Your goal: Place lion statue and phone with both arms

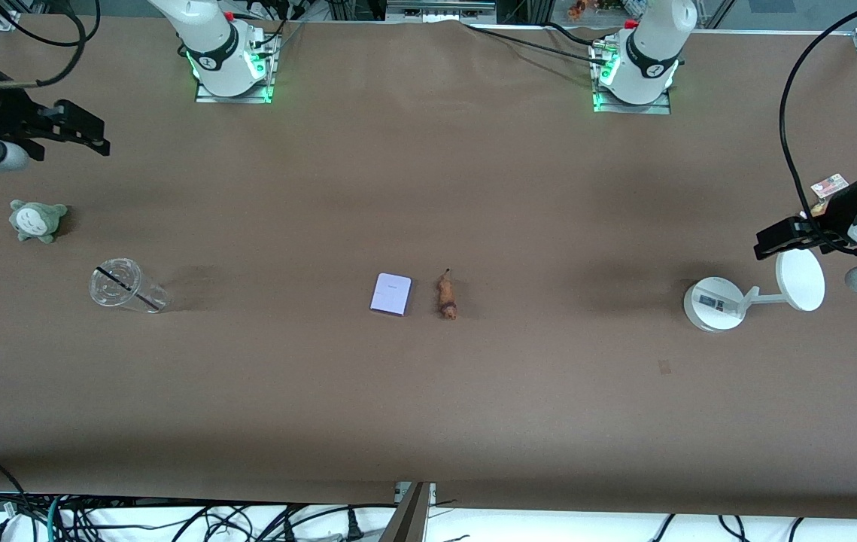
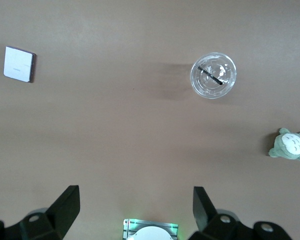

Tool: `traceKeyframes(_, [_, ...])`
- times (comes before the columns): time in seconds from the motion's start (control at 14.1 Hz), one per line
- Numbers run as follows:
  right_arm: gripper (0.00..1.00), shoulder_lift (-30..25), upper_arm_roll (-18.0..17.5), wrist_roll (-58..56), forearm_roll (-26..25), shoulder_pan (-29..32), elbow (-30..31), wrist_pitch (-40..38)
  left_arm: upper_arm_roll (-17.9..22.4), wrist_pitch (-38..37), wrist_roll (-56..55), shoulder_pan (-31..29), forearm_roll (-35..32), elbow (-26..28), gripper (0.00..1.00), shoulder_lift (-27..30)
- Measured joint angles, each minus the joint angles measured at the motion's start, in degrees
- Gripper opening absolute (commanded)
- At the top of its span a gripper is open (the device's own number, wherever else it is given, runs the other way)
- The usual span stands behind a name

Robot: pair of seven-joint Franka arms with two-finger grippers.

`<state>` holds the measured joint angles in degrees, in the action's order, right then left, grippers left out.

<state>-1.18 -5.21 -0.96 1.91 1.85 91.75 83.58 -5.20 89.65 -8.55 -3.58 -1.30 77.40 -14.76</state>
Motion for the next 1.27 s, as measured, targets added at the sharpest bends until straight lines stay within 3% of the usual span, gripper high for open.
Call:
traceKeyframes(0.71, [1.0, 0.31, 0.34, 0.12, 0.0, 0.05, -0.17, -0.05, -0.09, -0.03, 0.0, 1.27, 0.24, 0.01, 1.0, -0.25])
traceKeyframes(0.92, [1.0, 0.37, 0.25, 0.09, 0.0, 0.03, -0.17, -0.09, -0.22, 0.42, -1.9, 6.11, 0.44, 0.04, 1.0, -1.84])
traceKeyframes(1.27, [1.0, 2.81, 0.14, -0.06, -0.01, -0.06, -0.14, -0.38, -0.37, 10.08, -11.27, 15.54, 5.62, 0.29, 1.0, -10.21])
